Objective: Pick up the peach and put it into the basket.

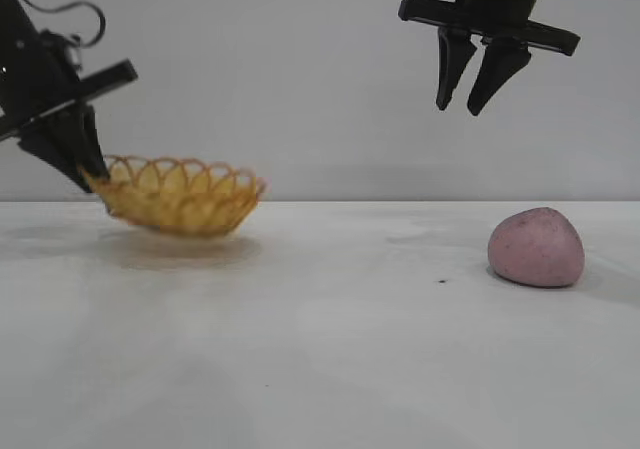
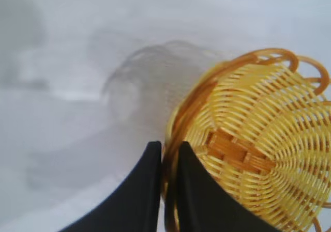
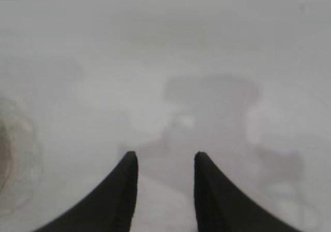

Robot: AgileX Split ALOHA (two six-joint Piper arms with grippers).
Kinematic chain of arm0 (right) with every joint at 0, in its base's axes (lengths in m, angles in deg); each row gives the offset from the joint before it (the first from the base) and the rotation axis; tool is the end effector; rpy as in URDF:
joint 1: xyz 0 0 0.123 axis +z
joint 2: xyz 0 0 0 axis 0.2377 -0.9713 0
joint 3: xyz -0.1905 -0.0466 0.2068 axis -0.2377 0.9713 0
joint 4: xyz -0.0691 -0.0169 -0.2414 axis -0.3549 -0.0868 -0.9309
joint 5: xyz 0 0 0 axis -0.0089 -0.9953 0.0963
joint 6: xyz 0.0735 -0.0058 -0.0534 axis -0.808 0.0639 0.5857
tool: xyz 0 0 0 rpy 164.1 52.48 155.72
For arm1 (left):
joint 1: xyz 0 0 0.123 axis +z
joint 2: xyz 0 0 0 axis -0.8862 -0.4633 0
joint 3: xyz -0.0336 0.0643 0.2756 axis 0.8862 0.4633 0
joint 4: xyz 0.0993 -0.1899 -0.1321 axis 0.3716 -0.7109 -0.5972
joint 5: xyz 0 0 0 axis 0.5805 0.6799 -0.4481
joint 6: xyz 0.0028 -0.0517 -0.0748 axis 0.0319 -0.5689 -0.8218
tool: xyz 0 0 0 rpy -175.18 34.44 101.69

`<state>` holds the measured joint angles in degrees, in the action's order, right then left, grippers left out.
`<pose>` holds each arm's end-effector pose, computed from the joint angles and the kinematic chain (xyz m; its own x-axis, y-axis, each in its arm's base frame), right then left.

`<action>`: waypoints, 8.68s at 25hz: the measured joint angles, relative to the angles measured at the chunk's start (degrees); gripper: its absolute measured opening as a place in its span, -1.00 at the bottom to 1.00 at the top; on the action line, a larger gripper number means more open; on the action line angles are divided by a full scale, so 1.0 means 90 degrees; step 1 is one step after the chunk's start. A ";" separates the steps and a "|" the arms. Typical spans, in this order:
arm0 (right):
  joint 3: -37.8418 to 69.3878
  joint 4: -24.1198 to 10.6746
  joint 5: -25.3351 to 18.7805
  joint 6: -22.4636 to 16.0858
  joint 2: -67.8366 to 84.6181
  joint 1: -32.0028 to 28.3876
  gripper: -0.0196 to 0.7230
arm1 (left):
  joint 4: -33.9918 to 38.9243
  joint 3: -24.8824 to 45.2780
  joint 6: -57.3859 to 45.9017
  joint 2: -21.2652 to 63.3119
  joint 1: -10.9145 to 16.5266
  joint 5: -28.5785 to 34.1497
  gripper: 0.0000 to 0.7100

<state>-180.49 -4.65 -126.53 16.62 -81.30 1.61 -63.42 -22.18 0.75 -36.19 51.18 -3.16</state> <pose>0.4443 0.1358 0.2358 -0.9028 -0.0928 -0.4199 -0.1899 0.9621 0.1956 0.3240 -0.0984 0.1456 -0.7788 -0.5959 -0.1958 -0.3158 0.6422 -0.6984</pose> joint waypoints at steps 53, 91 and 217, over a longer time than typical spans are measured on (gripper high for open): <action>0.0000 0.0047 -0.0064 0.0000 0.0000 0.0000 -0.38 | 0.8034 -0.0481 -0.2374 0.1476 0.1469 0.0613 -0.06; 0.0000 -0.0530 -0.0959 0.0000 -0.0334 0.0000 -0.38 | 1.0797 0.2210 -0.5058 1.1330 0.1382 0.4691 -0.06; 0.8284 -0.1299 -0.1426 -0.0461 1.2750 -0.0740 0.30 | 1.0778 0.2252 -0.5058 1.1643 0.1382 0.4700 -0.06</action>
<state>-105.93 -16.34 -139.37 12.47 33.45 -5.05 33.59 -1.92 -44.77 68.59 63.62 39.14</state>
